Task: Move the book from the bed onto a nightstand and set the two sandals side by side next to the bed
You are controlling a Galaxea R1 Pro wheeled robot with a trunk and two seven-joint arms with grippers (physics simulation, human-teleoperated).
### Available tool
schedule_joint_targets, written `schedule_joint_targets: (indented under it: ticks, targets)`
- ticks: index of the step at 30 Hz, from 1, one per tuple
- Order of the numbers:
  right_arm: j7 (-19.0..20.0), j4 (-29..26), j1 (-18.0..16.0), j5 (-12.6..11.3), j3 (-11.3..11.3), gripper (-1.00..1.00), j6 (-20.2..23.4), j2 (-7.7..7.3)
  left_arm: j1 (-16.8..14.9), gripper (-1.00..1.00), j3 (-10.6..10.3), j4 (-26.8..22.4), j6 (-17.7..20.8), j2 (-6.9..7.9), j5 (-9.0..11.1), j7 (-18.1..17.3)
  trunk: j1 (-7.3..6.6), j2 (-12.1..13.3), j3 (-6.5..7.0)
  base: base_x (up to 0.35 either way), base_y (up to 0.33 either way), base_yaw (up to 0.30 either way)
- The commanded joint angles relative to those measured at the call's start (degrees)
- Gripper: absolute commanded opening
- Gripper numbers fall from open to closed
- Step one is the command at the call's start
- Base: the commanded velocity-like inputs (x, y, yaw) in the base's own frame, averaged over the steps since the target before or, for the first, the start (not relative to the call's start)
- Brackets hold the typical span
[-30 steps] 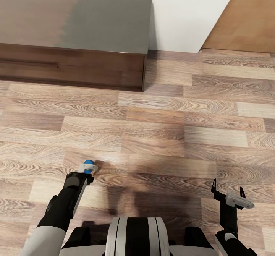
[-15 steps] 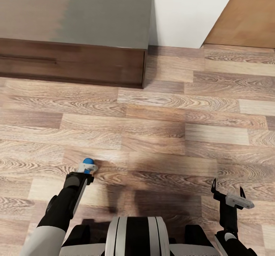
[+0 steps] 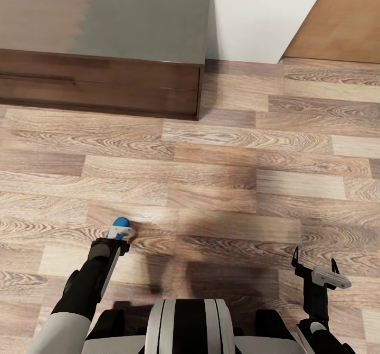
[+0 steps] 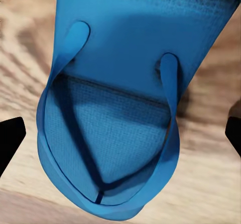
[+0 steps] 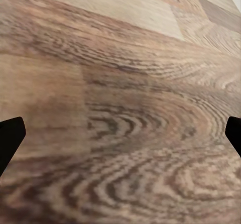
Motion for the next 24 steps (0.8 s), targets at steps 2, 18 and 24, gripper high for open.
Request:
schedule_joint_targets:
  ticks: [2, 18, 24]
  targets:
    - [-0.3, 0.0, 0.0, 0.4, 0.0, 1.00, -0.1, 0.04, 0.0, 1.00, 0.1, -0.1, 0.2, 0.03, 0.0, 0.1, -0.01, 0.0, -0.02, 0.000, 0.000, 0.000]
    - [-0.3, 0.0, 0.0, 0.4, 0.0, 1.00, -0.1, 0.00, 0.0, 1.00, 0.3, -0.1, 0.2, 0.05, 0.0, 0.1, 0.17, -0.1, -0.21, 0.000, 0.000, 0.000]
    - [-0.3, 0.0, 0.0, 0.4, 0.0, 1.00, -0.1, 0.00, 0.0, 1.00, 0.4, -0.1, -0.6, 0.05, 0.0, 0.1, 0.17, -0.1, -0.21, 0.000, 0.000, 0.000]
